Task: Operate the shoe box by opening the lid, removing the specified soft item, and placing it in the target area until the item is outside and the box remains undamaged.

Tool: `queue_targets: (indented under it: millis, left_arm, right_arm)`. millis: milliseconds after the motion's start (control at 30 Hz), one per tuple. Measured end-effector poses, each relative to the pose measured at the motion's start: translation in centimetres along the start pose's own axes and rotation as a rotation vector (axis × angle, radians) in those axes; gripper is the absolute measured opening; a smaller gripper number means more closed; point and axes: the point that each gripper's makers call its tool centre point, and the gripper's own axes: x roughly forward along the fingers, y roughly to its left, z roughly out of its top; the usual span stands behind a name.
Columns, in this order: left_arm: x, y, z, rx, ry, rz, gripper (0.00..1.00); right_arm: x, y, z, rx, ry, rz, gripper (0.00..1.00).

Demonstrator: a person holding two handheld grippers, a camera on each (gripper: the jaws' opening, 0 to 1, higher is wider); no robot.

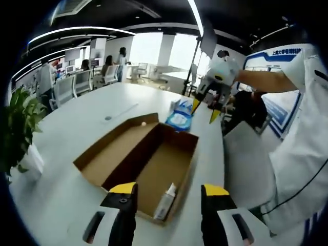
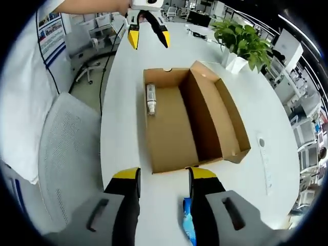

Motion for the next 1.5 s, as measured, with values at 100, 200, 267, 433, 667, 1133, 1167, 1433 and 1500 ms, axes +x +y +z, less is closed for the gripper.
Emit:
queue_targets:
  millis: [100, 200, 267, 433, 667, 1133, 1167, 1433, 1500]
  left_arm:
    - [1.1, 0.3, -0.8, 0.017, 0.040, -0.031, 0.50]
    - [2.4, 0.7, -1.3, 0.039, 0.074, -0.060, 0.49]
    - [2.9, 1.0, -1.5, 0.040, 0.081, -0.068, 0.49]
    - [5.1, 1.4, -2.4, 0.072, 0.136, -0.121, 0.47]
    - [7.4, 1.7, -3.8, 0.101, 0.230, -0.198, 0.46]
    - [10.3, 1.0, -7.8, 0.199, 0.462, -0.321, 0.43]
    - [10.5, 1.0, -8.0, 0.208, 0.470, -0.326, 0.43]
    - [11.3, 0.9, -9.0, 0.257, 0.511, -0.317, 0.42]
    - [11.5, 1.1, -9.5, 0.260, 0.511, -0.309, 0.41]
  right_arm:
    - [0.5, 0.3, 0.2, 0.007, -0.001, 0.006, 0.34]
    - [1.1, 0.6, 0.6, 0.017, -0.008, 0.014, 0.34]
    - [1.5, 0.9, 0.7, 0.020, -0.008, 0.020, 0.34]
    - [2.2, 1.3, 0.7, 0.031, -0.009, 0.028, 0.33]
    - [3.1, 1.7, 0.5, 0.048, -0.008, 0.044, 0.33]
    - [3.8, 1.5, 0.3, 0.071, -0.016, 0.043, 0.32]
    - [3.9, 1.5, 0.3, 0.072, -0.015, 0.044, 0.32]
    - [4.2, 1.1, 0.3, 0.074, -0.016, 0.050, 0.31]
    - [4.2, 0.9, 0.4, 0.070, -0.018, 0.049, 0.31]
